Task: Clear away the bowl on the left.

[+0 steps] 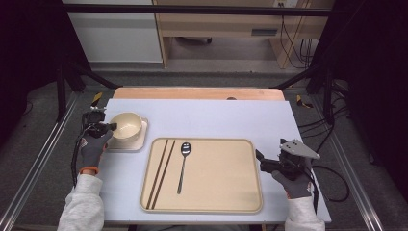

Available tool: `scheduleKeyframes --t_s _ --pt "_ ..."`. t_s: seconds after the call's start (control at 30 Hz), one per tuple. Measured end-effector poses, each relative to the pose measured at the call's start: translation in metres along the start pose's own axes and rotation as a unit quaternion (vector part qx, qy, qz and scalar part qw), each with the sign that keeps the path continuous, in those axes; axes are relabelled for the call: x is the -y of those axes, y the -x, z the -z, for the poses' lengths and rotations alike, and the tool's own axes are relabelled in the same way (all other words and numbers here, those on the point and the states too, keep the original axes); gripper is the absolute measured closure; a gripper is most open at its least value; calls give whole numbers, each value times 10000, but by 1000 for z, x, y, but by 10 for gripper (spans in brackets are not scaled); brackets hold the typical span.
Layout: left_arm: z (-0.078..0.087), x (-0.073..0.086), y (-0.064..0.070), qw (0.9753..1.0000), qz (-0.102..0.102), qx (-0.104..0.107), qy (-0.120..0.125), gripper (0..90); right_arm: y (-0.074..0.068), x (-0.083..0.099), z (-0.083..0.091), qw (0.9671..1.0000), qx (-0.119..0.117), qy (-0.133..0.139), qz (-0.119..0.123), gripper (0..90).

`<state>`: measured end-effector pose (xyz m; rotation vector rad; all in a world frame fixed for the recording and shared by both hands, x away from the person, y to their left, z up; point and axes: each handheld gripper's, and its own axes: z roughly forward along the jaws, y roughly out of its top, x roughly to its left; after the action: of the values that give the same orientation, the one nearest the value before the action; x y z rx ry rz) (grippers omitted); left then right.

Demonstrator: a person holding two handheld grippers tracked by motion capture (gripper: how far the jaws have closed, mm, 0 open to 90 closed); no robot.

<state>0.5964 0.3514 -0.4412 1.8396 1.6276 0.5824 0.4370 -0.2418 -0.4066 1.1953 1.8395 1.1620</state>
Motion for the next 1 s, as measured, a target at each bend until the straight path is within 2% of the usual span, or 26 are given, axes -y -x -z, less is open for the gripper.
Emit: scheduleKeyframes --t_s 0.2,0.33,0.47,0.63,0.87,1.0 --pt "8 1 2 9998 55 0 185 829 0 0 0 10000 0 5 -2 59" --pt "15 2 3 9996 -24 -57 280 828 0 0 0 10000 -6 1 3 59" --pt "18 6 2 9992 70 -50 392 825 0 0 0 10000 -2 -8 -3 59" --pt "25 10 3 9985 93 -15 536 820 0 0 0 10000 5 -3 2 59" --pt "41 18 6 9954 98 69 948 820 0 0 -1 10000 5 -22 -2 59" --pt "49 19 10 9945 -9 83 1047 820 0 1 -1 10000 13 -35 9 59"
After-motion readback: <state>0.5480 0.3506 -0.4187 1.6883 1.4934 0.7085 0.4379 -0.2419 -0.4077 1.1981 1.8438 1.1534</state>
